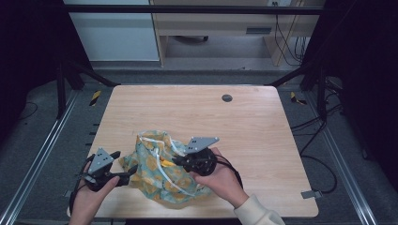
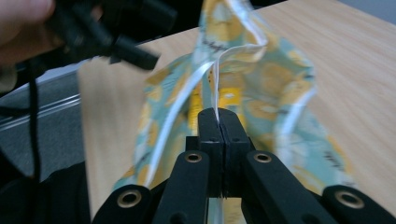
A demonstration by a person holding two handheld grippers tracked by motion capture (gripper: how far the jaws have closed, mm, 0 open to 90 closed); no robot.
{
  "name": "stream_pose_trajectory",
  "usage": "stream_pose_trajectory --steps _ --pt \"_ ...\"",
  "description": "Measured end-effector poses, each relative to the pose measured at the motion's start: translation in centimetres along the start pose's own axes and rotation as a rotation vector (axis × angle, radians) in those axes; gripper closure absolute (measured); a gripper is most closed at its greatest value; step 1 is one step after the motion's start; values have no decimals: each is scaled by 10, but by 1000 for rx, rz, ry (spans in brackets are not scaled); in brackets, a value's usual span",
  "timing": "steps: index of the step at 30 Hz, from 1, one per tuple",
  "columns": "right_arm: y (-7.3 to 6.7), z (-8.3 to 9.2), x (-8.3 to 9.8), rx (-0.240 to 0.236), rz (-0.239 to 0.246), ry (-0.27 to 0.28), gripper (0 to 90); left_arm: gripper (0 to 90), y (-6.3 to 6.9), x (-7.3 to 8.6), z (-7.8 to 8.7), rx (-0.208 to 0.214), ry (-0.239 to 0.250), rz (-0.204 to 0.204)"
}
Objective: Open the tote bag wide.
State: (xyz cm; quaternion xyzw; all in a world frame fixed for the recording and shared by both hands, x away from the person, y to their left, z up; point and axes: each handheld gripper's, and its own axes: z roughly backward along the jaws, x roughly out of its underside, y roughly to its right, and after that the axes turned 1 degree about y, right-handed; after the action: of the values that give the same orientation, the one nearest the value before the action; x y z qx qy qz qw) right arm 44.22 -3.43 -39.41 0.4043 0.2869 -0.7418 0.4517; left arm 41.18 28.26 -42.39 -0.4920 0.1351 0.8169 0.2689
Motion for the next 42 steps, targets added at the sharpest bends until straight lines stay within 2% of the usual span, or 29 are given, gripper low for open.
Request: stream_pose_trajectory --steps 2,5,8,11,15,17,18,19,20,24,27,32,35,37,42 --pt "-9 -1 3 -16 18 -6 896 178 1 -8 4 10 27 23" --pt "-21 -4 7 -35 39 -19 896 178 5 -22 3 18 32 20" --pt "-30 -8 13 -54 57 -35 895 178 10 -36 -1 50 31 33" --pt "-36 -14 20 -64 68 -59 894 177 16 -48 -9 59 5 12" --pt "-40 -21 29 -78 75 -79 893 178 25 -61 -19 77 -14 6" --pt "-42 -23 31 -83 75 -85 893 218 29 -63 -22 62 -38 -16" --pt "-44 -25 33 -85 81 -89 892 287 30 -63 -23 49 -43 -23" --pt "-44 -25 34 -86 82 -93 892 409 31 -61 -23 34 -51 -26" --pt "-46 -25 36 -88 80 -97 890 409 31 -57 -22 37 -57 -26" --pt "-47 -25 39 -86 81 -101 872 743 29 -41 -19 72 -66 -21" --pt "-46 -23 40 -82 80 -103 843 871 29 -28 -13 88 -56 -15" --pt "-45 -13 42 -53 61 -82 688 900 33 -8 -3 125 -82 -18" --pt "-43 -5 43 -33 57 -75 612 900 37 5 -3 158 -139 -44" --pt "-41 1 43 -18 48 -71 574 900 40 13 -4 160 -188 -79" --pt "-29 10 42 29 35 -55 491 900 39 20 -10 178 -238 -87"
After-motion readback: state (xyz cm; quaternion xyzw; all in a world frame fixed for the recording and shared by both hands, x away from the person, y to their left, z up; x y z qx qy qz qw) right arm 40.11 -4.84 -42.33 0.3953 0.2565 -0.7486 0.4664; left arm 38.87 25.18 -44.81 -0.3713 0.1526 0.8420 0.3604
